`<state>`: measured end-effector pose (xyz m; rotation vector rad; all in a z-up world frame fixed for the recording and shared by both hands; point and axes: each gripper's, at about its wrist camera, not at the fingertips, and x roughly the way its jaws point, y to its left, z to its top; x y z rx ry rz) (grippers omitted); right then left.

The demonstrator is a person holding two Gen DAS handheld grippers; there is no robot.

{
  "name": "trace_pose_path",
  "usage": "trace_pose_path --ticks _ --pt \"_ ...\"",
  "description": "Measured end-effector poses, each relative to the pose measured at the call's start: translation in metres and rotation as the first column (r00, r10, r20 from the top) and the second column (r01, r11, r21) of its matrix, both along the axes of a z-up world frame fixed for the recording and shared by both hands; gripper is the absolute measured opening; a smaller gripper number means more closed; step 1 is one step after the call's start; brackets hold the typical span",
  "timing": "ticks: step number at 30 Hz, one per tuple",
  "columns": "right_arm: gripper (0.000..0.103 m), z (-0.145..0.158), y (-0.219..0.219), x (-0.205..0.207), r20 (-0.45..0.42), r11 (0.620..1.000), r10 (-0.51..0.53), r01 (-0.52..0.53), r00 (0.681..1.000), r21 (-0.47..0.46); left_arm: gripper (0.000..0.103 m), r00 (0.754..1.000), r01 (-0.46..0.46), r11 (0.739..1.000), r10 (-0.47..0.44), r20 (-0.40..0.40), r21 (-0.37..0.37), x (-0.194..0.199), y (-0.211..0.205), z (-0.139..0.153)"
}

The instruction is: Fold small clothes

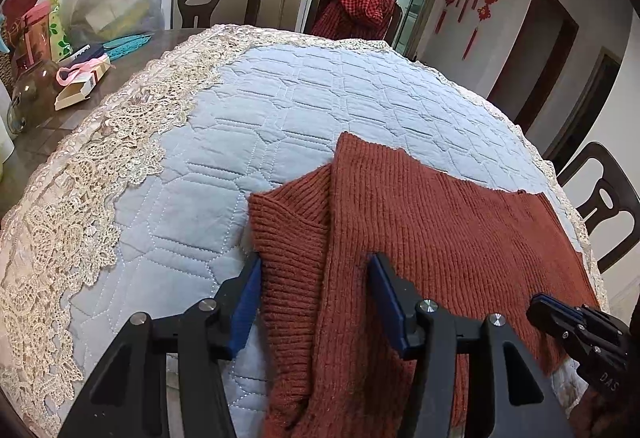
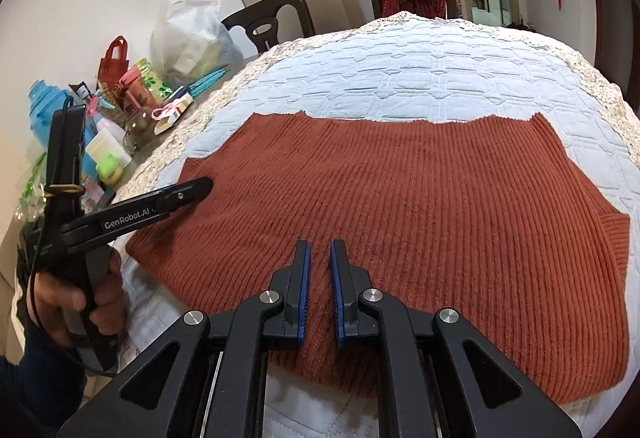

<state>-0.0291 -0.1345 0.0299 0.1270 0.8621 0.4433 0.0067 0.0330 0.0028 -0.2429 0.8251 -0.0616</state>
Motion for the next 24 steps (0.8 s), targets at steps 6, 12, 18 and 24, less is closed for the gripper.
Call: trace_pose_path --ticks 6,12,18,24 --pt "0.010 -0.001 -0.001 0.000 0.001 1.000 0.002 -0.002 1.000 0.011 0.056 1.000 0.023 0.997 -0.023 -0.003 -0.076 -0.010 0.003 -0.002" --pt "0.010 -0.003 -0.004 -0.004 0.007 1.000 0.004 -0.004 1.000 0.025 0.056 0.999 0.035 0.987 -0.034 0.004 -0.155 -0.018 0.009 -0.004" --pt "0.010 -0.004 -0.005 -0.001 0.005 0.999 0.010 -0.010 1.000 0.030 0.039 1.000 0.022 0.975 -0.025 -0.011 -0.223 -0.003 0.013 -0.005" --pt "0.010 -0.004 -0.007 -0.002 0.000 0.999 0.008 -0.008 1.000 0.042 0.021 0.999 0.030 0.954 -0.039 -0.024 -0.298 -0.008 0.018 -0.004"
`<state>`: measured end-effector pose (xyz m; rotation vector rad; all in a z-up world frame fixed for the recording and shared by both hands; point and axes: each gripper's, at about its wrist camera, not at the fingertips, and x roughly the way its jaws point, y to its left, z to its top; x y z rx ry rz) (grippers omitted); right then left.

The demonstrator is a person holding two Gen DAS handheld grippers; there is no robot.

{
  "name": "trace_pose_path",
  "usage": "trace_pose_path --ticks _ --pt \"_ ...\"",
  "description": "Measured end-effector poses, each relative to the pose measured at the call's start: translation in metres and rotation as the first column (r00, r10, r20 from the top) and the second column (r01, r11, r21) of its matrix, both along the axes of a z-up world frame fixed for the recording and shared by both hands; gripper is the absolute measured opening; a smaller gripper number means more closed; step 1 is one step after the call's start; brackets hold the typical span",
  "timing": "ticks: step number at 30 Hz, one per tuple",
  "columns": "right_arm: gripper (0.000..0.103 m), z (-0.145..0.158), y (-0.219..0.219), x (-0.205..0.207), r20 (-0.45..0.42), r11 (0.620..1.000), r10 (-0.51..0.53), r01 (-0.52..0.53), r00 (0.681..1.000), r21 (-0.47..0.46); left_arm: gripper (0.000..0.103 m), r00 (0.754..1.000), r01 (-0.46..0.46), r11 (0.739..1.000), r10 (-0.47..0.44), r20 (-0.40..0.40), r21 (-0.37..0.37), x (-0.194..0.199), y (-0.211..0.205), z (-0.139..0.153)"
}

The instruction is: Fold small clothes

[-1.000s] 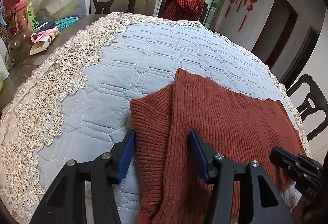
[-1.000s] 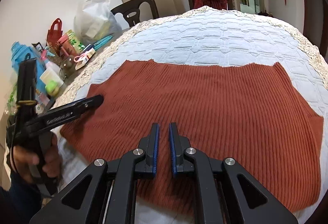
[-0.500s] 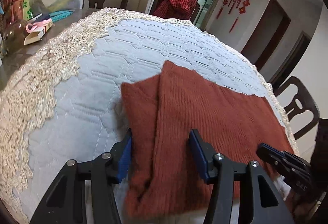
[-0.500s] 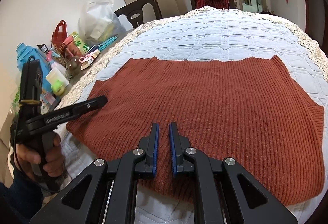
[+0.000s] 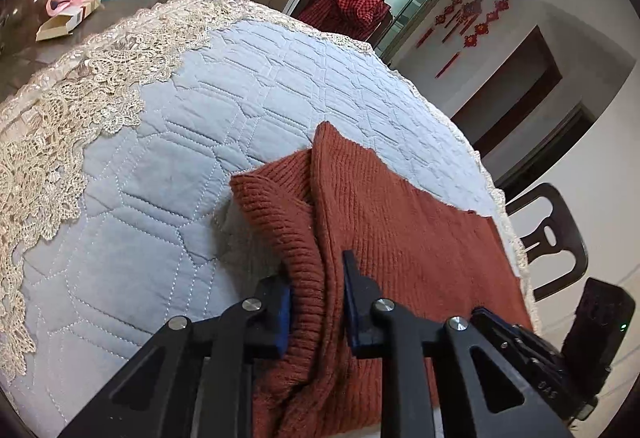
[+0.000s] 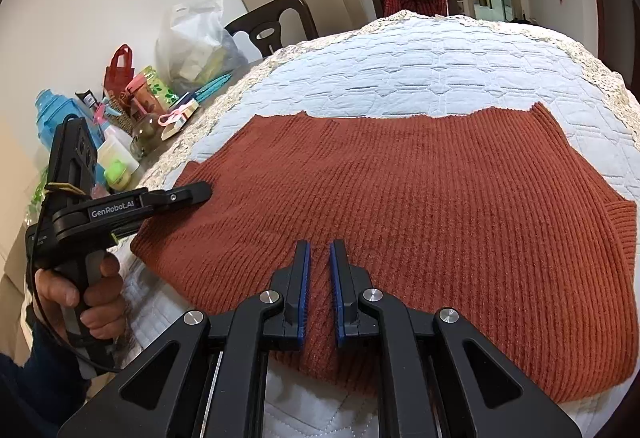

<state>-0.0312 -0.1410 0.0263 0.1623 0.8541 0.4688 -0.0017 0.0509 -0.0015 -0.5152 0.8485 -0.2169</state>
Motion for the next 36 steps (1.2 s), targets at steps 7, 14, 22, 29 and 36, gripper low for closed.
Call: trace_pose_path --ticks 7,14,22,29,36 --pt "0.010 0.008 -0.018 -0.002 0.008 0.999 -0.038 0.038 0.999 0.011 0.018 0.983 0.118 0.991 -0.107 0.151 -0.068 -0.006 -0.029 0.065" --pt "0.010 0.011 -0.065 -0.017 0.005 0.986 -0.167 0.167 0.986 0.020 0.017 0.933 0.296 0.953 -0.272 0.234 -0.071 0.008 -0.100 0.110" --pt "0.010 0.009 -0.109 -0.040 -0.014 0.964 -0.261 0.261 0.965 0.043 0.018 0.871 0.491 0.868 -0.487 0.064 -0.077 0.040 -0.198 0.055" --pt "0.039 0.008 -0.127 -0.047 -0.055 0.965 -0.207 0.213 0.977 0.156 0.040 0.862 0.505 0.855 -0.495 0.106 -0.120 0.029 -0.191 0.067" --pt "0.045 0.006 -0.132 -0.049 -0.090 0.940 -0.093 0.118 0.992 0.321 0.043 0.910 0.383 0.924 -0.375 0.175 -0.014 0.025 -0.142 0.081"
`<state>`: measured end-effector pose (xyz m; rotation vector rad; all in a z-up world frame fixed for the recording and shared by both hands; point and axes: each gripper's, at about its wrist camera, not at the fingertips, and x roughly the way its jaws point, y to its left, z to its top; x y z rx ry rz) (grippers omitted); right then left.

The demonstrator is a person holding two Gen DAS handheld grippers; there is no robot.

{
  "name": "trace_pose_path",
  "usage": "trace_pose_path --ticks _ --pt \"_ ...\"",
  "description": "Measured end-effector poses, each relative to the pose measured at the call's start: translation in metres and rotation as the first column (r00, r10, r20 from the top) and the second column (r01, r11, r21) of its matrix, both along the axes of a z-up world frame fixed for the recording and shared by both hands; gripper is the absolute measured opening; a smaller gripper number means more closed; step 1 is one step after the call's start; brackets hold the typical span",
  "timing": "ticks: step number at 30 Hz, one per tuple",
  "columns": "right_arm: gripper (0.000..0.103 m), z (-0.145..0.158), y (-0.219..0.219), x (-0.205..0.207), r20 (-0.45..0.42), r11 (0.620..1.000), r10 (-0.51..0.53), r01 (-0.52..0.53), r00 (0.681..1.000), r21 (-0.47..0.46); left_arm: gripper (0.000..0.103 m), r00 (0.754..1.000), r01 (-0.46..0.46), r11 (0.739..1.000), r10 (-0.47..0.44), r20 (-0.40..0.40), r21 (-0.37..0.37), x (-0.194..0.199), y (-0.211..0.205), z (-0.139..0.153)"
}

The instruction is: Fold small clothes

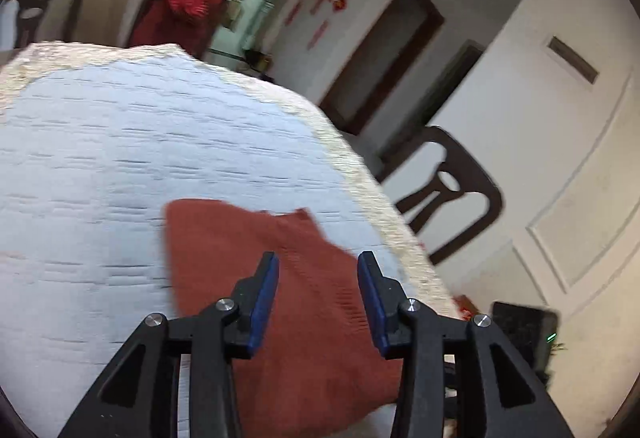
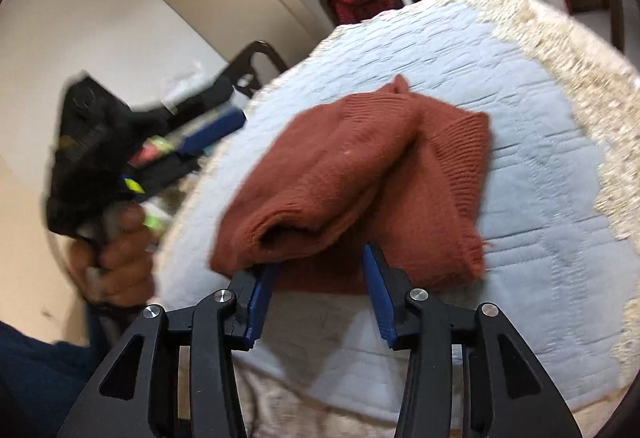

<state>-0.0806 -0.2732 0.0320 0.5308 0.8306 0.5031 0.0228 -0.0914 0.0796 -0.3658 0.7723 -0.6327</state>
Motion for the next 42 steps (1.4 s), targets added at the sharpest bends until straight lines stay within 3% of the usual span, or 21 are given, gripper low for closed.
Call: trace_pose_path --ticks 4,7,13,14,15,16,19,25,27,30,33,36,42 --pt "0.049 -0.003 0.000 0.003 -0.016 0.988 0.062 -0.059 0.998 0.145 0.043 0.997 -0.040 0.999 0.042 -0.071 0.032 0.006 0.009 -0.028" --pt "0.055 -0.001 -0.002 0.003 -0.006 0.976 0.079 -0.076 0.997 0.204 0.043 0.996 -0.047 0.998 0.050 -0.067 0.051 0.004 0.011 -0.039" --pt "0.055 -0.006 -0.011 0.026 -0.073 0.976 -0.064 0.077 0.995 0.203 0.043 0.999 -0.041 0.994 0.042 -0.015 0.097 -0.002 0.003 -0.043" --pt "0.050 -0.007 -0.012 0.029 -0.086 0.973 -0.081 0.097 0.993 0.208 0.043 0.999 -0.041 0.993 0.042 -0.006 0.108 -0.002 0.003 -0.042" --pt "0.026 -0.010 -0.013 0.033 -0.099 0.972 -0.098 0.117 0.990 0.203 0.043 0.999 -0.044 0.991 0.043 0.004 0.124 -0.003 0.002 -0.042" --pt "0.014 -0.011 -0.013 0.037 -0.115 0.975 -0.117 0.136 0.986 0.173 0.043 0.999 -0.044 0.990 0.042 0.014 0.137 -0.003 0.000 -0.042" --pt "0.012 -0.011 -0.008 0.045 -0.105 0.986 -0.118 0.129 0.987 0.108 0.043 0.999 -0.045 0.984 0.040 0.036 0.174 -0.003 -0.005 -0.040" --pt "0.011 0.026 -0.023 0.033 0.022 0.988 -0.148 0.147 0.989 0.045 0.043 0.995 0.001 0.979 -0.022 0.099 0.203 -0.012 -0.020 -0.033" --pt "0.011 0.020 -0.031 0.034 0.017 0.987 -0.159 0.159 0.987 0.017 0.043 0.995 0.020 0.974 -0.040 0.088 0.224 -0.012 -0.026 -0.042" --pt "0.012 -0.008 -0.035 0.041 -0.056 0.984 -0.174 0.172 0.983 -0.038 0.043 0.994 0.016 0.967 -0.043 0.101 0.253 -0.014 -0.030 -0.049" --pt "0.015 -0.007 -0.037 0.036 -0.040 0.984 -0.180 0.179 0.983 -0.011 0.043 0.993 0.011 0.962 -0.043 0.110 0.273 -0.018 -0.029 -0.043" --pt "0.015 0.013 -0.035 0.028 0.026 0.973 -0.204 0.206 0.979 -0.105 0.043 0.991 0.004 0.965 -0.039 0.128 0.263 -0.021 -0.024 -0.033" --pt "0.015 0.038 -0.016 0.021 0.130 0.967 -0.160 0.182 0.978 -0.180 0.043 0.987 0.007 0.958 -0.052 0.151 0.288 -0.024 -0.035 -0.031"
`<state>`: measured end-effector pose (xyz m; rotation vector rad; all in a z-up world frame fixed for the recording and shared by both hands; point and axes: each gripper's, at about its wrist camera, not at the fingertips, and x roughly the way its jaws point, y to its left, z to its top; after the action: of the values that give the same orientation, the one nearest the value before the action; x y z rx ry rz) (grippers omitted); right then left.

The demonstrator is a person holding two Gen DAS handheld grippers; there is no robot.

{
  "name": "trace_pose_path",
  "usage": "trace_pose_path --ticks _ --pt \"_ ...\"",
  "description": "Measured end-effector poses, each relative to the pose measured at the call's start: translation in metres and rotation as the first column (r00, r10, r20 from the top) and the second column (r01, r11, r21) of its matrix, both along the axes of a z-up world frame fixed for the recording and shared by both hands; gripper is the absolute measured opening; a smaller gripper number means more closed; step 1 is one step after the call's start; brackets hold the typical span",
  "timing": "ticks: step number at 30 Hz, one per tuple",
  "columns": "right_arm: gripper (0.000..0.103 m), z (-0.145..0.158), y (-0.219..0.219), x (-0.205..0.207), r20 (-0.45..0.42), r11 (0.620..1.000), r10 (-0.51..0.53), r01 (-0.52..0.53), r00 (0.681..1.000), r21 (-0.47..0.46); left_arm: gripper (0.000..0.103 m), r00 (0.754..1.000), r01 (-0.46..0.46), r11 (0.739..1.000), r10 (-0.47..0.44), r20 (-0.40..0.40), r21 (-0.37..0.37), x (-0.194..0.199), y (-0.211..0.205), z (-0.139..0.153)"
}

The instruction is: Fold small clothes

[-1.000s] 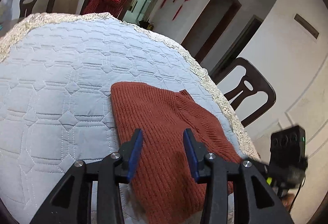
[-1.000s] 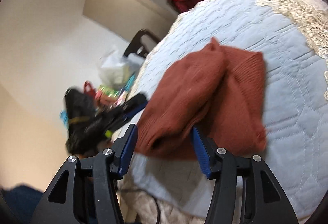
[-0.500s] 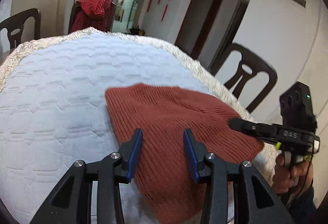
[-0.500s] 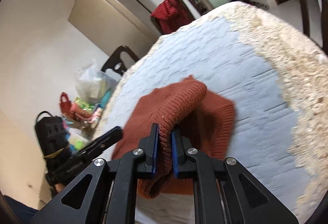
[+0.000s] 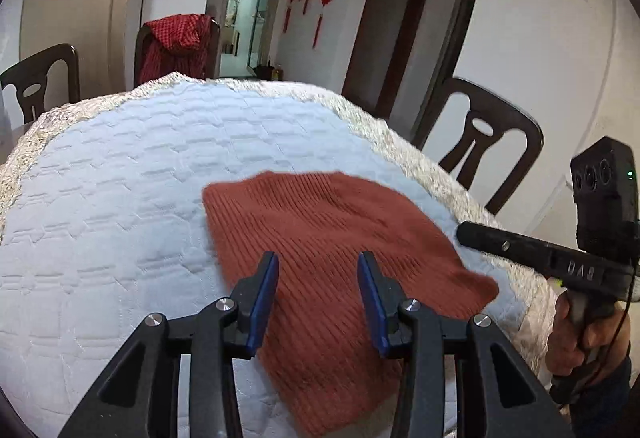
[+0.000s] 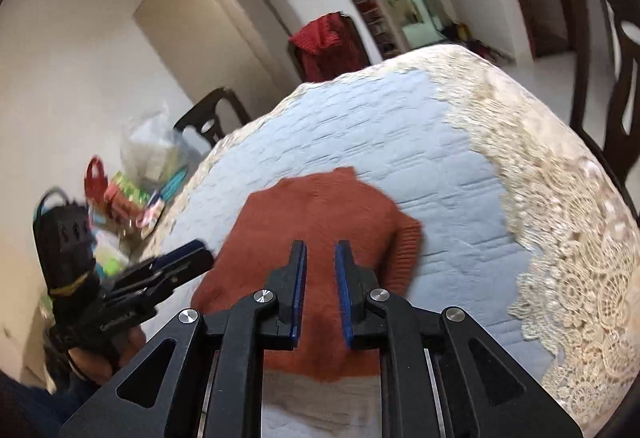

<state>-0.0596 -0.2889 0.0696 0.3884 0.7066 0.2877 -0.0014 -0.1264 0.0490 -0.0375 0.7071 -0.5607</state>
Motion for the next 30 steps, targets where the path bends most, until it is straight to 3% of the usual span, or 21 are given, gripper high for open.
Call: trace_pose_path --ticks 5,8,13,17,25,30 --pt "0.015 -0.033 0.015 -0.006 -0.047 0.985 0.020 -0.028 0.999 -0.172 0.043 1.000 -0.006 0.998 0.005 0.008 0.064 -0.006 -0.009 -0.017" --pt "0.015 -0.030 0.015 -0.011 -0.017 0.981 0.011 -0.014 1.000 -0.196 0.043 0.999 -0.021 0.995 0.018 0.026 0.100 -0.010 -0.014 -0.012" --pt "0.015 -0.014 0.021 -0.031 0.053 0.971 0.058 -0.044 0.997 -0.236 0.044 0.998 -0.034 0.995 0.028 0.059 0.099 -0.025 -0.006 -0.003" --pt "0.015 -0.033 0.020 -0.032 -0.007 0.954 0.050 -0.050 0.999 -0.296 0.044 0.999 -0.045 0.992 0.042 0.028 0.121 -0.025 -0.007 -0.018" --pt "0.015 -0.003 0.014 -0.013 0.060 0.976 0.004 0.009 0.998 -0.219 0.044 0.995 -0.087 0.988 0.079 0.062 0.131 -0.009 -0.011 -0.001" --pt "0.016 -0.015 0.013 0.021 0.009 0.980 -0.027 0.028 1.000 -0.198 0.045 0.994 -0.107 0.981 0.103 0.031 0.162 0.014 -0.016 -0.013"
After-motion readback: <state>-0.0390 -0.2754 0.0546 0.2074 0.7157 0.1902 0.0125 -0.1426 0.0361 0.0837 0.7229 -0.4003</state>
